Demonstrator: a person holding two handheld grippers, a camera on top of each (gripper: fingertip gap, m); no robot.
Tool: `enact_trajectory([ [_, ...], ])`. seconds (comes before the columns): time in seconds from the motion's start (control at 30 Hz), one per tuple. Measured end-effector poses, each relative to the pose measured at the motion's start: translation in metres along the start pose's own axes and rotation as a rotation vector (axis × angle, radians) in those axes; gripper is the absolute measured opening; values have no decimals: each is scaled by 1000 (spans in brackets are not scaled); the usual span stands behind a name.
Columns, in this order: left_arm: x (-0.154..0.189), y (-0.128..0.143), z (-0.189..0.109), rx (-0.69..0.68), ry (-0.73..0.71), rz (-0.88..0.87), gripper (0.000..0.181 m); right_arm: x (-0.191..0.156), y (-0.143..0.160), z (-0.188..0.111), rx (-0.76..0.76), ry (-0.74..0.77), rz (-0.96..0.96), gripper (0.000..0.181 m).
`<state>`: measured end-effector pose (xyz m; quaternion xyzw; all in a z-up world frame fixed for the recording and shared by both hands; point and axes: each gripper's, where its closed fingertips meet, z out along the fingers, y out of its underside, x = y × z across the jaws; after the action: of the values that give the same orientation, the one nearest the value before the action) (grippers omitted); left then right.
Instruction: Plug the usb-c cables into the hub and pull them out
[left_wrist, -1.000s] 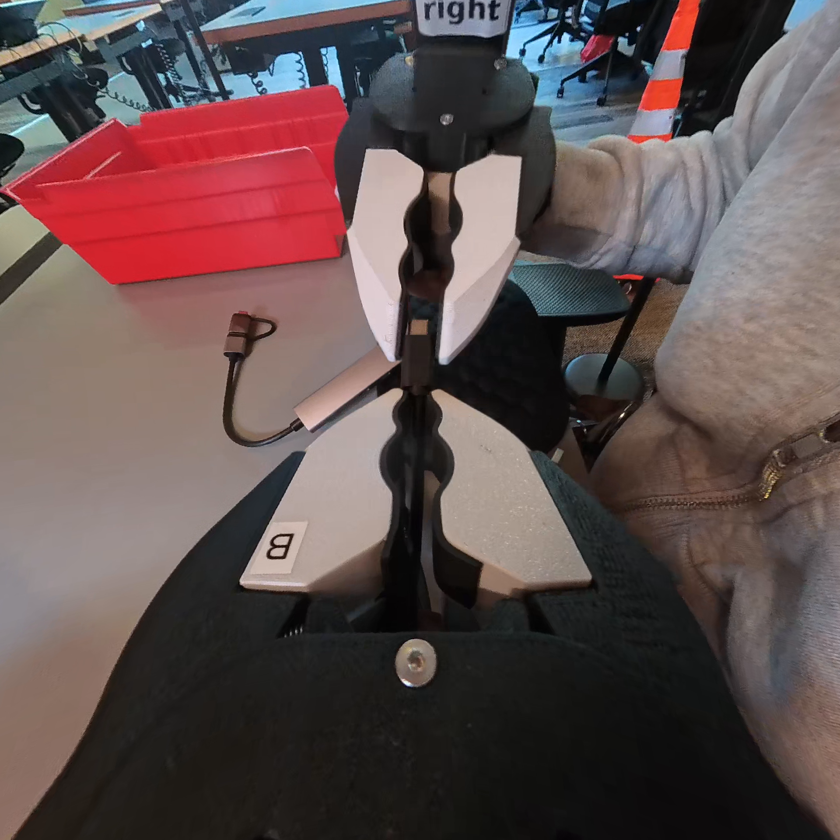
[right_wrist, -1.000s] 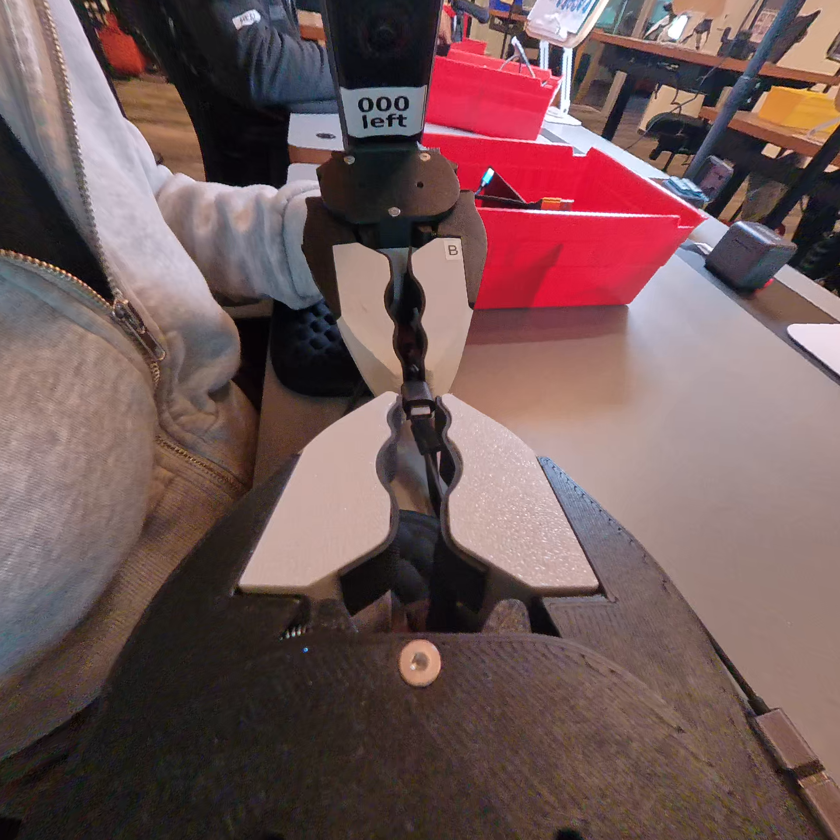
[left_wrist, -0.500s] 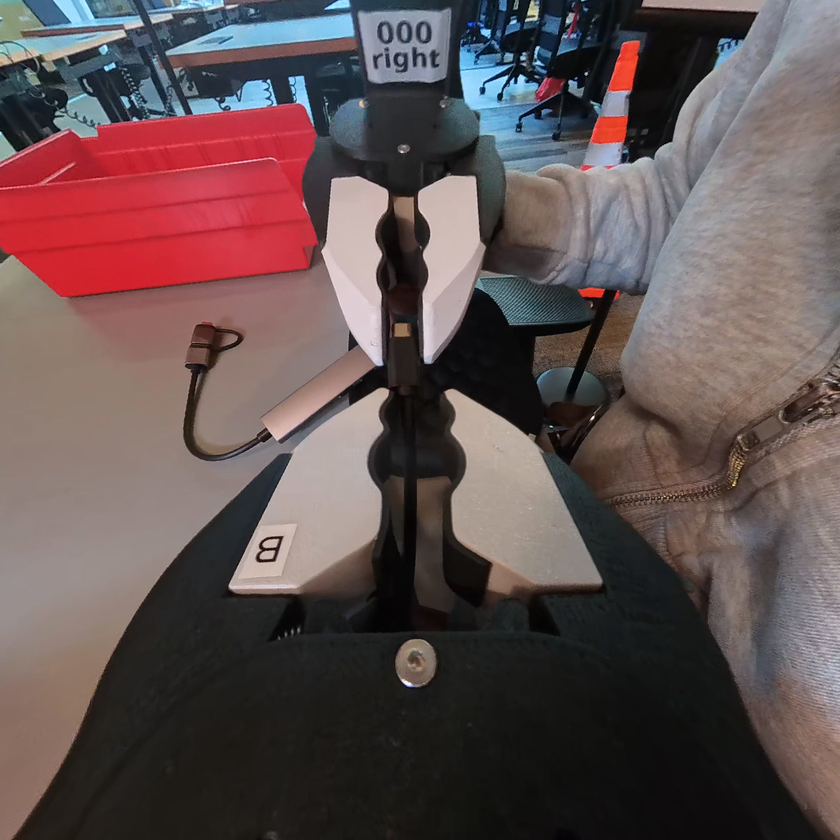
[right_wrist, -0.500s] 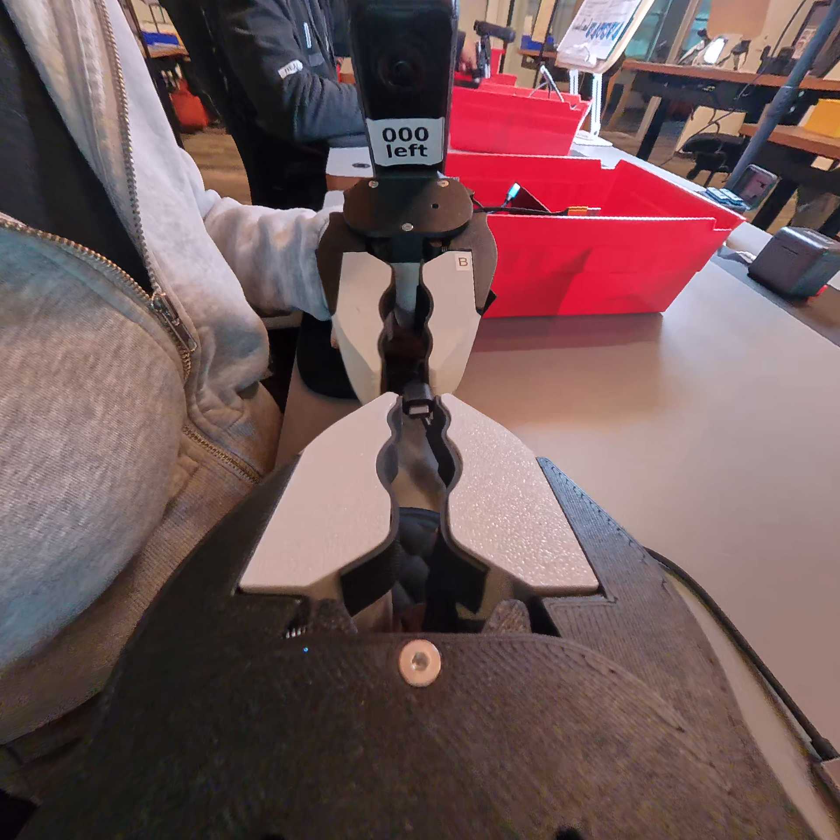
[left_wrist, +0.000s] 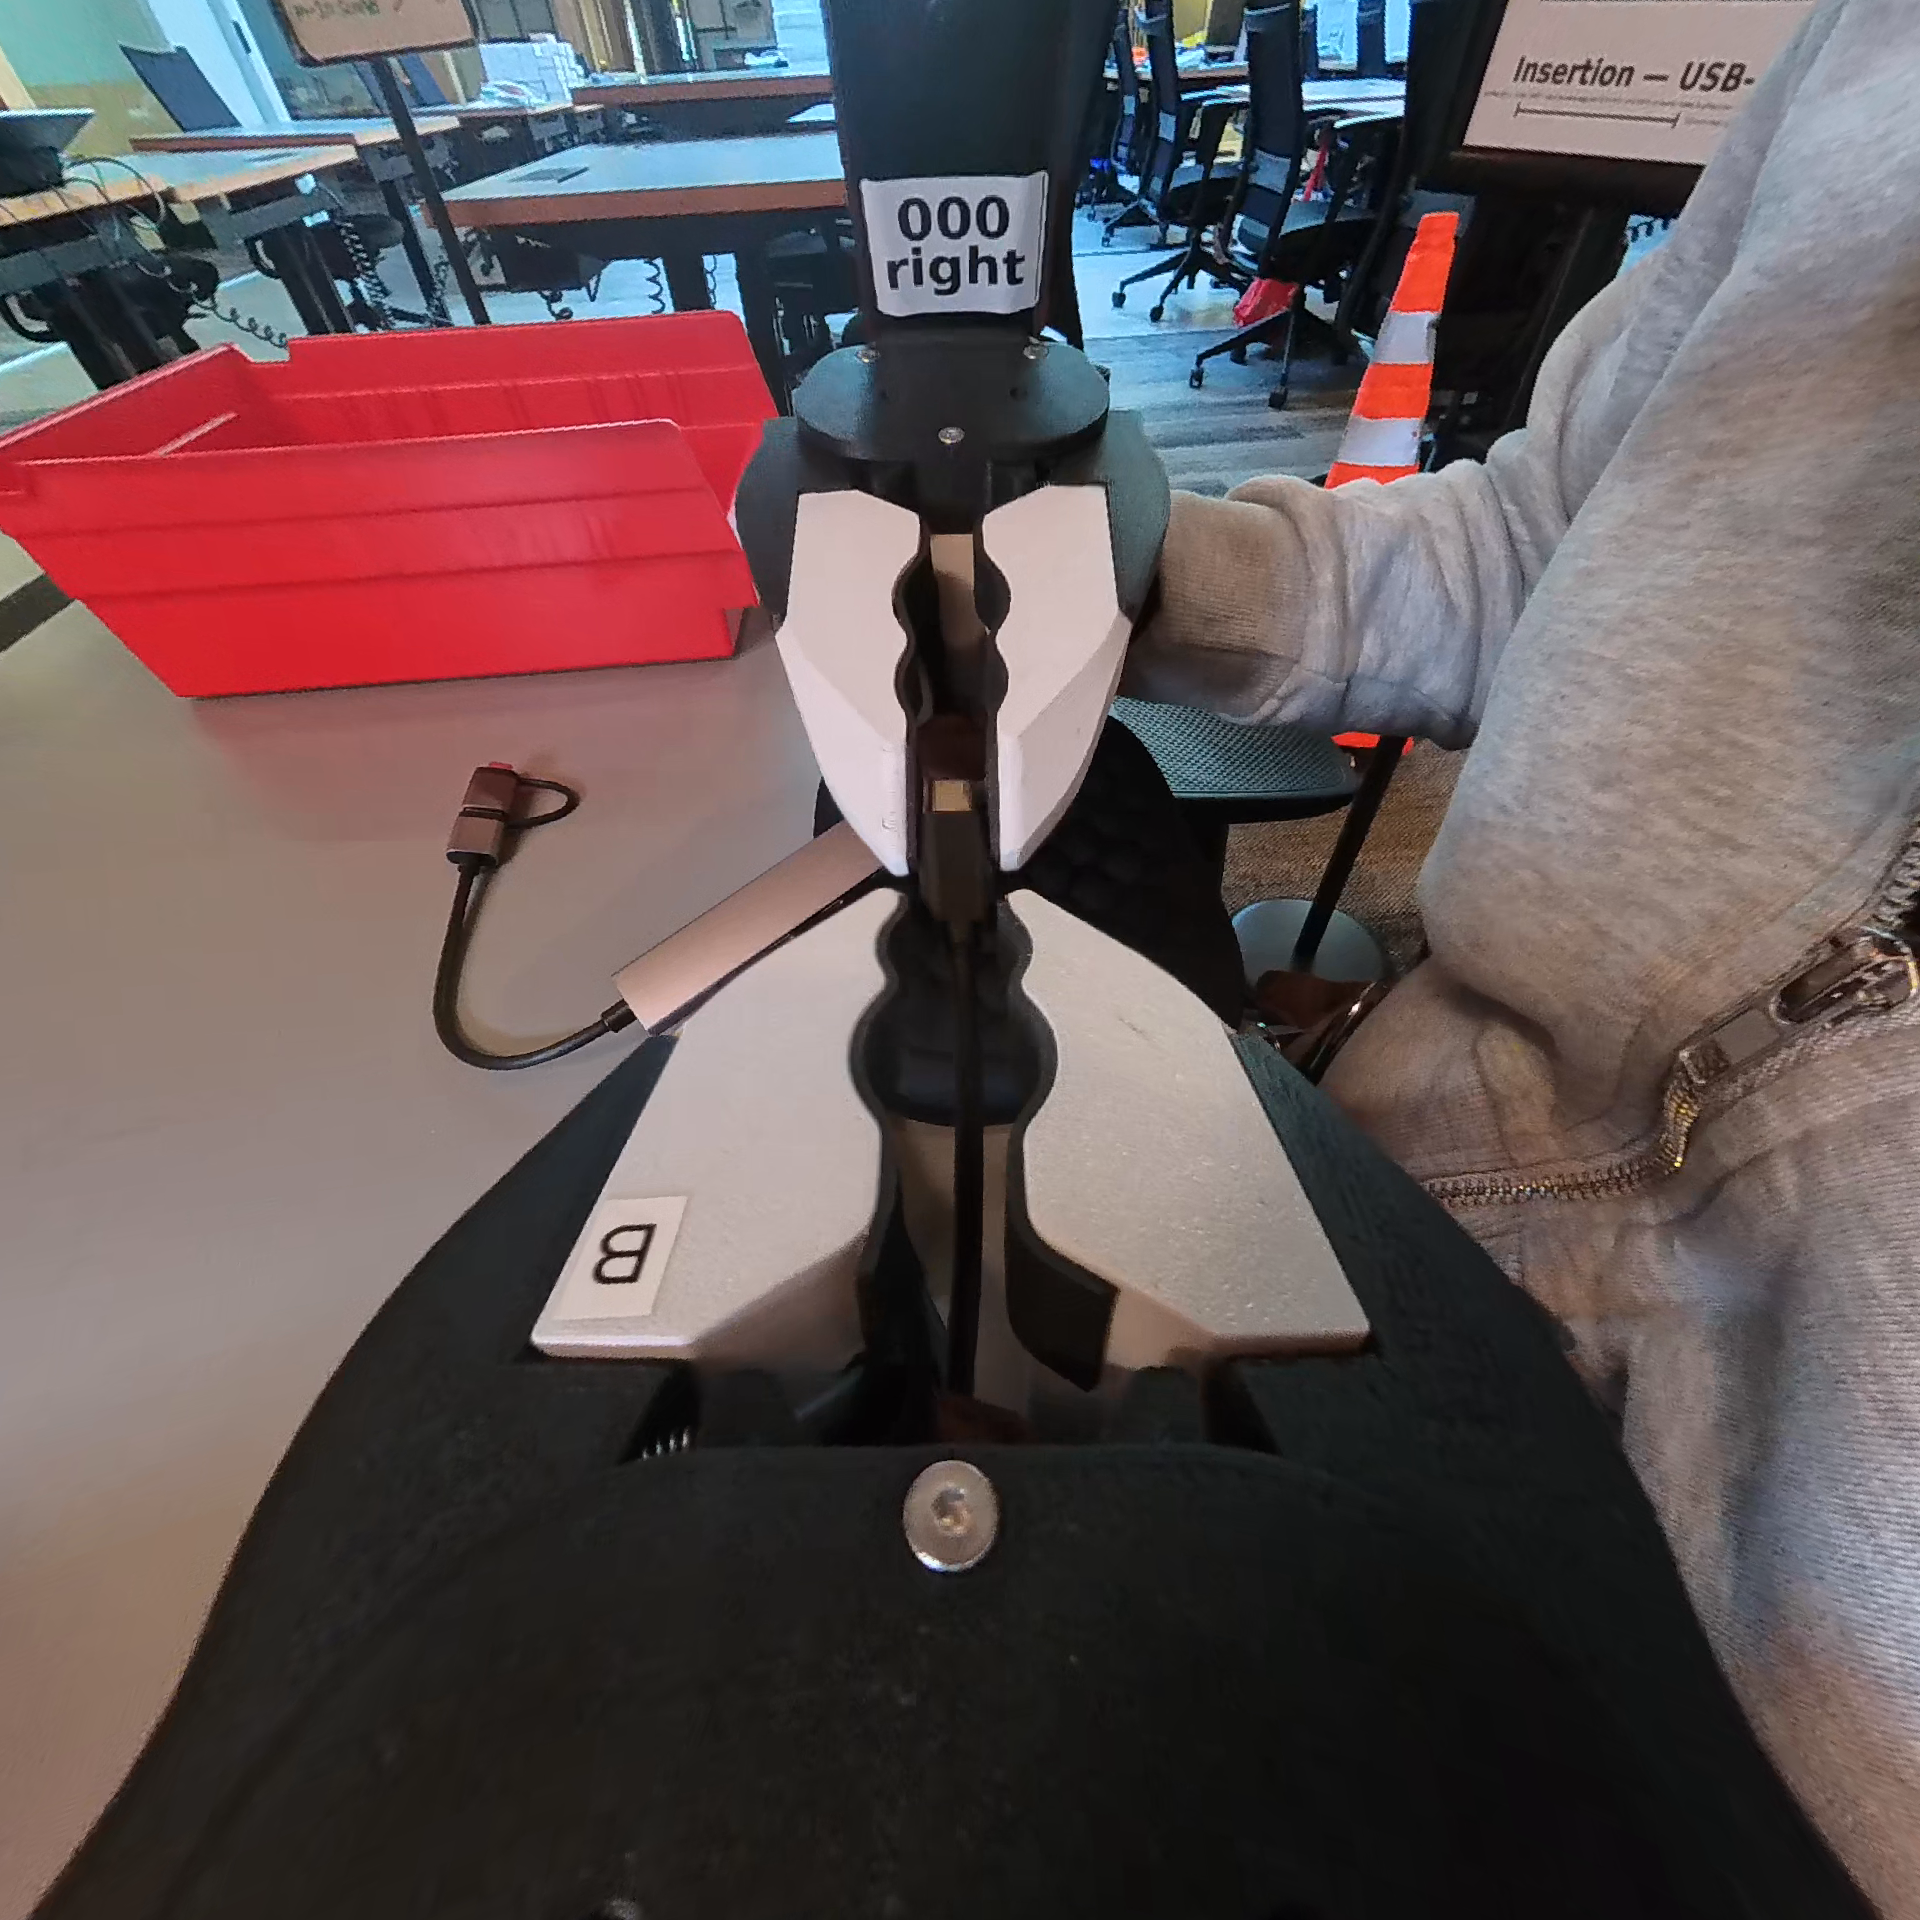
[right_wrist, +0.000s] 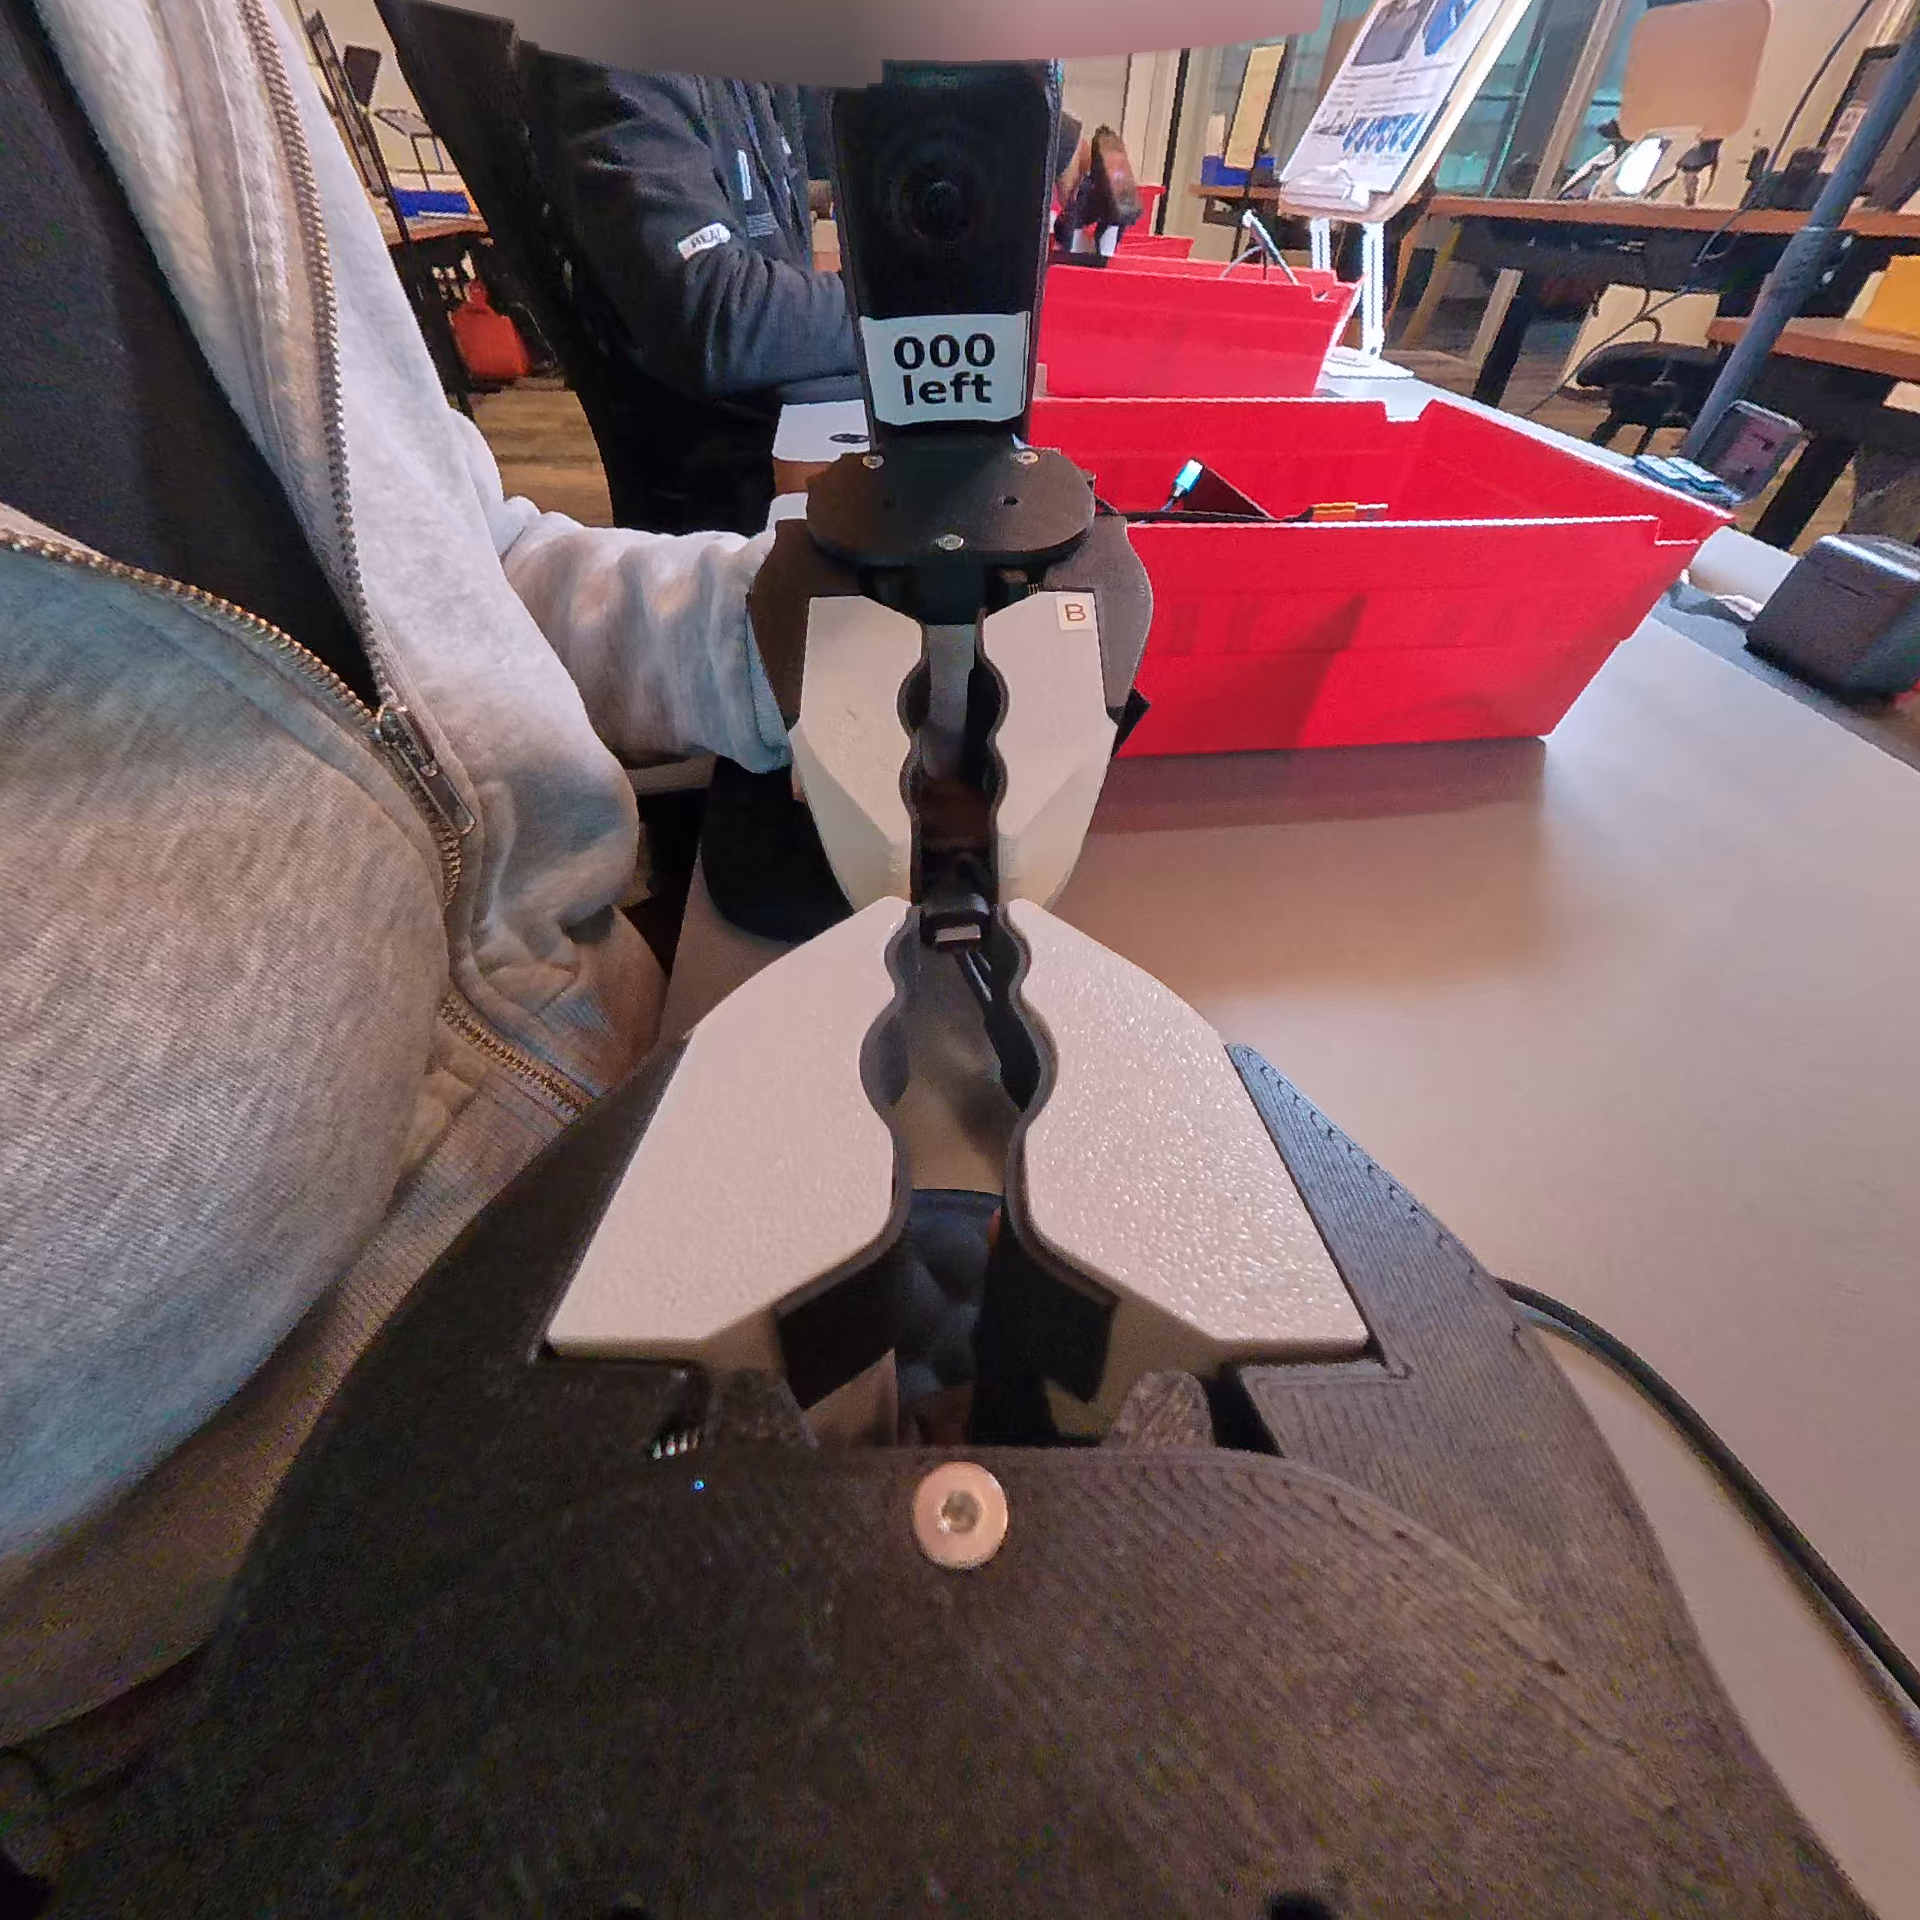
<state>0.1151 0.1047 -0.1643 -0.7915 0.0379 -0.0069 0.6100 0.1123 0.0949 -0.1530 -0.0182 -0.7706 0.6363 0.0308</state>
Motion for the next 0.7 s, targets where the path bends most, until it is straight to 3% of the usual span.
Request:
enact_trajectory([
  [0.37,-6,4,2,-32,-48,-4,13,8,5,-3,-68,50,-22,14],
  [0.47,-9,11,5,-87,-77,-8,13,26,8,-25,-155,142,21,45],
  [0.6,-11,13,6,-103,-101,0,13,56,48,-66,-391,246,357,55],
  [0.7,-10,14,6,-104,-97,5,13,54,80,-75,-508,171,716,60],
])
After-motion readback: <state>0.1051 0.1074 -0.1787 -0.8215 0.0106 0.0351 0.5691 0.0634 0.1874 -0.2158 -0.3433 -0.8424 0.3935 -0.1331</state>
